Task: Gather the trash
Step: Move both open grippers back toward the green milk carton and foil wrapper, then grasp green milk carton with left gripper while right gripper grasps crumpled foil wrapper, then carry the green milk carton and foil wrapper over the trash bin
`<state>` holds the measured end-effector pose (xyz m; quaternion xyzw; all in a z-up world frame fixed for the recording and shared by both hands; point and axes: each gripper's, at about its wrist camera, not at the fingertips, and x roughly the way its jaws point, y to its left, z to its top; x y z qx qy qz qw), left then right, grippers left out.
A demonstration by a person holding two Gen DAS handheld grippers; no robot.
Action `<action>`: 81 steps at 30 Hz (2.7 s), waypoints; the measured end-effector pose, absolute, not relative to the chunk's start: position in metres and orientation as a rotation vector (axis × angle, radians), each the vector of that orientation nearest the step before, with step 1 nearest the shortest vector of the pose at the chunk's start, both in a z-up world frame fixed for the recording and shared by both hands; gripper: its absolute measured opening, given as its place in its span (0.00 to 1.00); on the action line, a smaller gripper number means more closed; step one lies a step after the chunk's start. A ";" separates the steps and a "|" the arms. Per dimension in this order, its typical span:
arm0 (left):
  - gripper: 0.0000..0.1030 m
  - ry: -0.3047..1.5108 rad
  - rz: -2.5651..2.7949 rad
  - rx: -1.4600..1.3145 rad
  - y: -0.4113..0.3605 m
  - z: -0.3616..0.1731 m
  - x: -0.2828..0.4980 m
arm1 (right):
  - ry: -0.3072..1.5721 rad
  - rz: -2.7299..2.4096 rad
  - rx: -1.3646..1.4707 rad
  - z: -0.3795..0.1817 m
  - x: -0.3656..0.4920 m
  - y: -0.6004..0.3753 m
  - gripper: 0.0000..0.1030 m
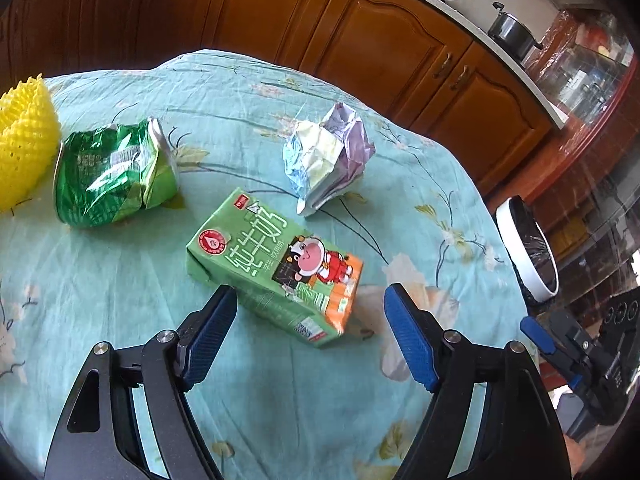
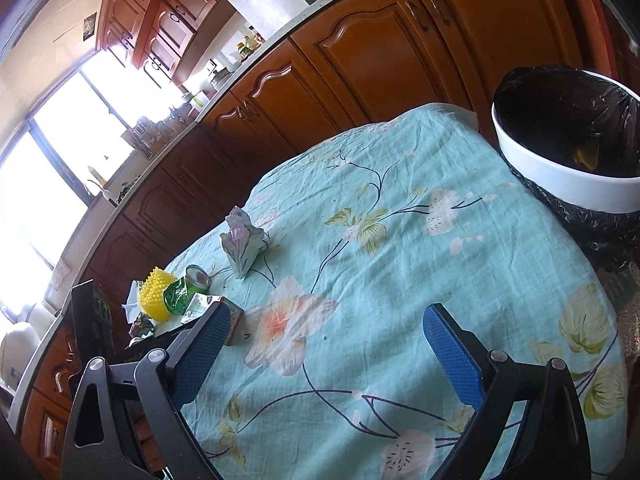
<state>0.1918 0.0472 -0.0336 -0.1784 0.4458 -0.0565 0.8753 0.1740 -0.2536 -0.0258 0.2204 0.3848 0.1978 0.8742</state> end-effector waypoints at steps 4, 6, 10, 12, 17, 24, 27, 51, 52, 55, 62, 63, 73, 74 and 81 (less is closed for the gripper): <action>0.77 0.916 -0.091 -0.338 0.044 -0.027 0.212 | 0.806 0.406 0.463 -0.027 0.176 -0.256 0.95; 0.77 0.916 -0.066 -0.287 0.036 -0.025 0.220 | 0.808 0.406 0.462 -0.027 0.178 -0.255 0.95; 0.76 0.919 -0.042 -0.213 0.028 -0.030 0.224 | 0.818 0.409 0.460 -0.027 0.186 -0.254 0.95; 0.63 0.921 -0.037 -0.181 0.028 -0.035 0.220 | 0.820 0.413 0.448 -0.025 0.190 -0.250 0.95; 0.53 0.916 -0.067 -0.167 0.038 -0.036 0.205 | 0.813 0.439 0.406 -0.019 0.200 -0.237 0.95; 0.48 0.910 -0.067 -0.178 0.061 -0.030 0.180 | 0.834 0.519 0.324 -0.013 0.226 -0.192 0.88; 0.48 0.920 -0.058 -0.200 0.072 -0.032 0.175 | 0.857 0.557 0.286 -0.014 0.240 -0.165 0.77; 0.49 0.896 -0.081 -0.264 0.077 -0.039 0.176 | 0.920 0.612 0.214 -0.033 0.286 -0.098 0.27; 0.49 0.893 -0.088 -0.259 0.074 -0.036 0.175 | 0.915 0.611 0.224 -0.031 0.283 -0.104 0.27; 0.48 0.882 -0.112 -0.245 0.062 -0.030 0.174 | 0.898 0.601 0.242 -0.027 0.268 -0.124 0.27; 0.46 0.882 -0.189 -0.197 0.021 -0.022 0.171 | 0.868 0.542 0.268 -0.022 0.232 -0.176 0.27; 0.46 0.883 -0.199 -0.192 0.016 -0.022 0.171 | 0.864 0.533 0.277 -0.022 0.228 -0.184 0.27; 0.46 0.887 -0.301 -0.119 -0.042 -0.015 0.172 | 0.836 0.425 0.349 -0.024 0.193 -0.252 0.27; 0.46 0.886 -0.307 -0.112 -0.048 -0.014 0.172 | 0.831 0.415 0.356 -0.024 0.190 -0.258 0.27; 0.46 0.879 -0.355 -0.069 -0.081 -0.008 0.173 | 0.796 0.361 0.385 -0.018 0.173 -0.290 0.27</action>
